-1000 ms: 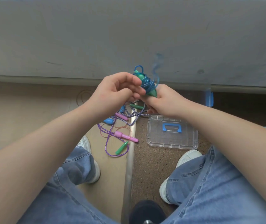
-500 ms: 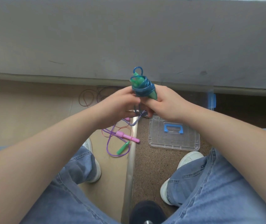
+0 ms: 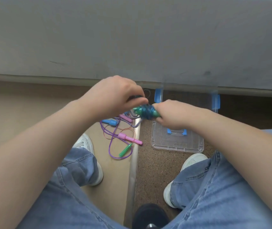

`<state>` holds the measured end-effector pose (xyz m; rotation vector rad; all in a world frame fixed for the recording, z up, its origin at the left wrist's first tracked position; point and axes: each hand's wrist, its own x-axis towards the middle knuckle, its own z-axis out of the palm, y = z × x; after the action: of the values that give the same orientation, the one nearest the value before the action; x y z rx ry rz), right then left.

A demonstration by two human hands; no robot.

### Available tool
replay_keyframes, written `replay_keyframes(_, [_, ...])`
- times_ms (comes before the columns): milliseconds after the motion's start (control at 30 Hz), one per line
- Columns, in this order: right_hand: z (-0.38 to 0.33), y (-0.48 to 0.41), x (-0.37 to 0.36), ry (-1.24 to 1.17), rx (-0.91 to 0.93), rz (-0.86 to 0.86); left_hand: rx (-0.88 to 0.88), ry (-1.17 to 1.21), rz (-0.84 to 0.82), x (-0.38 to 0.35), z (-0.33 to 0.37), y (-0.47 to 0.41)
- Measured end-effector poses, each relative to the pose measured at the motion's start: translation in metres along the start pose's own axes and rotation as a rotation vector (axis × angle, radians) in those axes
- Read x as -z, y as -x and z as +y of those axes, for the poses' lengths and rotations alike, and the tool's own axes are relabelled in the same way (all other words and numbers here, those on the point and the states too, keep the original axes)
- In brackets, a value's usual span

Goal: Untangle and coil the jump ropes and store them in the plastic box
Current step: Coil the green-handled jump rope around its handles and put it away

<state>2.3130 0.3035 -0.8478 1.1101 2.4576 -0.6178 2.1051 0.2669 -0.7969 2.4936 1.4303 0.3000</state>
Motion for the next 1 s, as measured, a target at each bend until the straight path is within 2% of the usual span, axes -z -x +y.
replay_keyframes(67, [-0.009, 0.004, 0.000, -0.007, 0.163, -0.009, 0.077, 0.114, 0.084, -0.001, -0.008, 0.000])
replay_keyframes(100, [-0.013, 0.005, 0.000, -0.006, 0.239, 0.005, 0.173, 0.184, 0.115, -0.002, -0.010, -0.001])
replay_keyframes(200, [-0.019, 0.007, 0.004, -0.173, 0.375, 0.106, 0.478, 0.345, 0.053, -0.007, -0.018, -0.001])
replay_keyframes(300, [-0.013, 0.008, 0.011, -0.407, 0.397, 0.270, 0.591, 0.614, -0.022, -0.010, -0.012, 0.002])
replay_keyframes(400, [-0.005, 0.005, 0.012, -0.586, 0.308, 0.394, 0.684, 0.859, 0.093, -0.016, 0.000, 0.002])
replay_keyframes(533, [-0.007, -0.001, 0.010, -0.850, 0.142, 0.452, 0.663, 0.929, 0.214, -0.018, 0.009, -0.001])
replay_keyframes(667, [-0.010, 0.000, 0.013, -0.961, 0.091, 0.429, 0.589, 0.975, 0.280, -0.018, 0.015, -0.001])
replay_keyframes(767, [-0.009, 0.000, 0.016, -0.939, 0.094, 0.412, 0.568, 0.939, 0.344, -0.016, 0.014, 0.002])
replay_keyframes(900, [-0.010, 0.000, 0.019, -0.984, 0.101, 0.367, 0.525, 0.953, 0.275, -0.010, 0.012, 0.003])
replay_keyframes(1000, [-0.009, 0.000, 0.022, -1.126, 0.151, 0.335, 0.501, 1.101, 0.154, -0.003, 0.007, 0.006])
